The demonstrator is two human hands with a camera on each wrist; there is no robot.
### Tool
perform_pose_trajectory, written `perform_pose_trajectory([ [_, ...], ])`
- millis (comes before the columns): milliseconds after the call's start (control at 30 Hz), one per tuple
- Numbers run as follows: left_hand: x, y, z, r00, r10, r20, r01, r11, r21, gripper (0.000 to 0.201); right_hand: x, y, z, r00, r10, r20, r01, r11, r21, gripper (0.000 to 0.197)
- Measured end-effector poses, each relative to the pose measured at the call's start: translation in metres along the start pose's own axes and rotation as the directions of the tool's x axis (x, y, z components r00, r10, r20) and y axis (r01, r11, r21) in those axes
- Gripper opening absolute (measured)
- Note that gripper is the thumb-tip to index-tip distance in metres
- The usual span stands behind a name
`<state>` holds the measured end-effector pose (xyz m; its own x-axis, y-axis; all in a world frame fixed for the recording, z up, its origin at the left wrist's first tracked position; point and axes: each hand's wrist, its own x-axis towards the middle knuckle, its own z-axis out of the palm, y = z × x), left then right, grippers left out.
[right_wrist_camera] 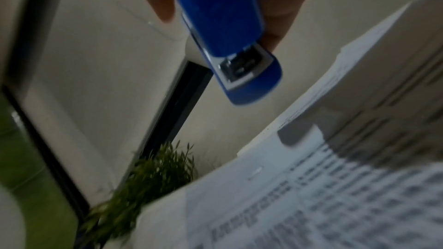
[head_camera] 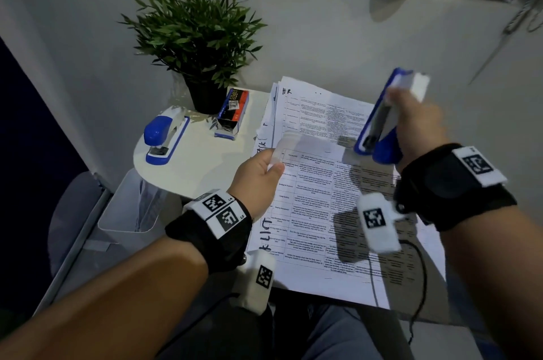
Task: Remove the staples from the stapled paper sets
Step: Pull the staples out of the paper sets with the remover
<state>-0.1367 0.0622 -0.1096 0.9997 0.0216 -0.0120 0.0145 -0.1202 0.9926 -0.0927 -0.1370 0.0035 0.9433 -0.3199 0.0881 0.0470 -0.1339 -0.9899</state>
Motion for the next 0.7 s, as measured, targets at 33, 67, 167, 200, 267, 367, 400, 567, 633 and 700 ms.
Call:
perform_pose_trajectory([
  [33,0.000,0.000,0.000,1.000,0.006,-0.005,-0.006,1.000,-0.001,0.023,-0.007,0.003,-0.004,0.994,0.036,0.101,-0.024,0.993,-0.119,0.023],
  [67,0.000,-0.001,0.000,1.000,0.001,-0.014,-0.001,1.000,0.002,0.024,-0.014,0.010,-0.005,0.976,0.080,0.205,-0.029,0.970,-0.241,0.021],
  [167,0.001,0.000,-0.006,0.998,-0.064,-0.007,0.064,0.998,0.023,0.024,-0.035,0.034,-0.008,0.861,0.241,0.449,0.032,0.855,-0.518,0.029],
  [200,0.001,0.005,-0.010,0.994,-0.106,0.008,0.105,0.993,0.056,0.022,-0.041,0.040,-0.009,0.829,0.283,0.483,0.054,0.819,-0.571,0.037],
  [267,0.002,0.017,-0.022,0.976,-0.206,0.065,0.189,0.960,0.207,0.014,-0.049,0.049,-0.011,0.797,0.315,0.515,0.126,0.747,-0.653,0.042],
  [367,0.000,0.048,-0.035,0.981,-0.192,0.024,0.121,0.710,0.694,0.031,-0.058,0.050,-0.009,0.741,0.339,0.579,0.233,0.679,-0.696,0.037],
  [400,0.001,0.058,-0.035,0.994,-0.112,-0.004,0.070,0.594,0.802,0.040,-0.060,0.049,-0.008,0.734,0.334,0.591,0.260,0.666,-0.699,0.036],
  [567,0.015,0.080,-0.017,0.960,0.069,0.271,-0.278,0.336,0.900,0.066,-0.059,0.050,-0.007,0.724,0.325,0.608,0.326,0.616,-0.717,0.034],
  [633,0.021,0.082,-0.007,0.938,-0.019,0.347,-0.331,0.260,0.907,0.071,-0.058,0.050,-0.007,0.718,0.334,0.610,0.329,0.611,-0.720,0.033],
  [700,0.027,0.081,0.003,0.916,-0.103,0.389,-0.376,0.126,0.918,0.072,-0.059,0.051,-0.008,0.723,0.327,0.608,0.326,0.615,-0.718,0.031],
])
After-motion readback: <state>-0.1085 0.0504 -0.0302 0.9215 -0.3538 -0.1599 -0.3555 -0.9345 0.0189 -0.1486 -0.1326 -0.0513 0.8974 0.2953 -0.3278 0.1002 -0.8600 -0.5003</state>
